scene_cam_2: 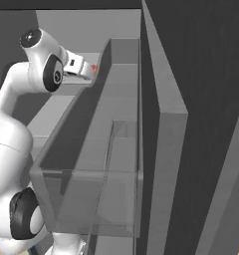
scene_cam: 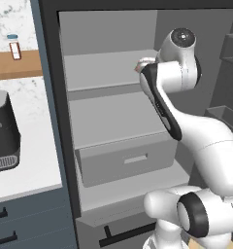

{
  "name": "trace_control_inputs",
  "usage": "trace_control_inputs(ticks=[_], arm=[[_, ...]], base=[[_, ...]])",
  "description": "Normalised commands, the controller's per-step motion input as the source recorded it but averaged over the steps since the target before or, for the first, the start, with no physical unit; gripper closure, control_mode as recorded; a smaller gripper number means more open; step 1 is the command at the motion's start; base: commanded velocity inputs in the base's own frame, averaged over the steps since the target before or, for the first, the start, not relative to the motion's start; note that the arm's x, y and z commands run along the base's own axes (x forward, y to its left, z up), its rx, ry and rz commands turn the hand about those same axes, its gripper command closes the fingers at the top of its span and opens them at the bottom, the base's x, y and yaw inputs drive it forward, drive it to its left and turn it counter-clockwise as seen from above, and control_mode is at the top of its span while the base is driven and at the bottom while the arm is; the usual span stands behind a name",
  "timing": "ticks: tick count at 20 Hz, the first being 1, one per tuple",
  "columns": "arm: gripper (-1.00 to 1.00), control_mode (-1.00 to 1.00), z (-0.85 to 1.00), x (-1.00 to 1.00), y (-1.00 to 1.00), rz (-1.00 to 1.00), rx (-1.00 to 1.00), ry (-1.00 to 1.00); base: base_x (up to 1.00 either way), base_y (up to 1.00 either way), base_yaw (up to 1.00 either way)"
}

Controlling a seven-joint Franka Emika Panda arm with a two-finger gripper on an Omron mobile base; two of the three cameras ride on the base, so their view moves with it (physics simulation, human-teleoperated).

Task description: Place one cucumber and one steak in each tupperware on the nearby counter, to pack two identical lunches.

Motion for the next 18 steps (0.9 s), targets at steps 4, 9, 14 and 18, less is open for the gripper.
trace_control_inputs(ticks=[4,9,14,18], arm=[[-1.0,-1.0,0.0,0.66,-0.11,0.0,0.12,0.0],[-1.0,-1.0,0.0,0.64,0.0,0.0,0.04,0.1],[-1.0,-1.0,0.0,0.57,0.0,0.0,0.0,0.11],[-1.0,-1.0,-0.02,0.47,0.0,0.0,-0.03,0.06]], base=[[0.0,0.0,0.0],[0.0,0.0,0.0],[0.0,0.0,0.0],[0.0,0.0,0.0]])
